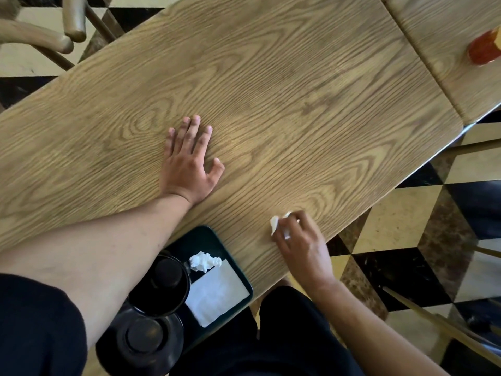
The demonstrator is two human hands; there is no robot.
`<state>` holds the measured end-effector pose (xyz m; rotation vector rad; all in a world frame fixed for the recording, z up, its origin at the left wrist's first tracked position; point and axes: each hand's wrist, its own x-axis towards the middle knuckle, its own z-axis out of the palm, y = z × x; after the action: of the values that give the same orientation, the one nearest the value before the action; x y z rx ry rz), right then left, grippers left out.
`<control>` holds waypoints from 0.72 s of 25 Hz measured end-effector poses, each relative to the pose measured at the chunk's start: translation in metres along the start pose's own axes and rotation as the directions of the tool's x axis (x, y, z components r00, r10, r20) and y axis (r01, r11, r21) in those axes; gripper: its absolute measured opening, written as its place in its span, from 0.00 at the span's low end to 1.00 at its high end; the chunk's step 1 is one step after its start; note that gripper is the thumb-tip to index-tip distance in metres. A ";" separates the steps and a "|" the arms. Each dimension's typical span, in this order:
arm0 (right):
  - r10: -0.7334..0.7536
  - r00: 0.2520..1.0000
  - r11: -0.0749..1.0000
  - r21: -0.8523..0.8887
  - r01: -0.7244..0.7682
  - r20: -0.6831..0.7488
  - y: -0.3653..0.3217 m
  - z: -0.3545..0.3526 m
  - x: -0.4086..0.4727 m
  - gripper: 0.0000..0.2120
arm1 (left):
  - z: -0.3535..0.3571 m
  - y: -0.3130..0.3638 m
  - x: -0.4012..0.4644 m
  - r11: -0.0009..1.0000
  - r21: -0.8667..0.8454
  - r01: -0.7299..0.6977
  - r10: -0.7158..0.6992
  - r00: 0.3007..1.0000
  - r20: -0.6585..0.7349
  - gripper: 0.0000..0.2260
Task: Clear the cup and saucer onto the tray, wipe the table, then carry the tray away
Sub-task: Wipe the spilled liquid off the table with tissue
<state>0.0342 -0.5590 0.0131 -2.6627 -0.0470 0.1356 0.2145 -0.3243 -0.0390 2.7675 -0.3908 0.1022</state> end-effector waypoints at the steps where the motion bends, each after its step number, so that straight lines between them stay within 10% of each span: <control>1: -0.053 0.998 0.998 0.044 0.052 0.033 -0.004 0.000 -0.006 0.04 | 0.000 -0.001 0.000 1.000 0.000 0.000 0.000 1.000 -0.002 0.30; 4: -0.147 0.988 0.989 0.013 0.146 0.054 0.008 -0.018 0.005 0.03 | 0.001 -0.001 0.001 1.000 -0.002 -0.005 0.005 1.000 -0.008 0.30; 10: 0.570 0.783 0.822 0.189 -0.538 -0.249 0.082 -0.059 0.106 0.11 | 0.000 0.001 0.001 1.000 0.004 0.003 -0.003 1.000 0.000 0.31; 18: -0.136 0.989 0.962 0.245 0.119 0.055 -0.032 0.008 0.005 0.06 | 0.000 0.000 0.000 1.000 0.009 0.002 -0.002 1.000 0.000 0.30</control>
<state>0.0378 -0.5270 0.0205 -2.4028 -0.2117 0.1828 0.2149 -0.3240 -0.0386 2.7766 -0.3888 0.1042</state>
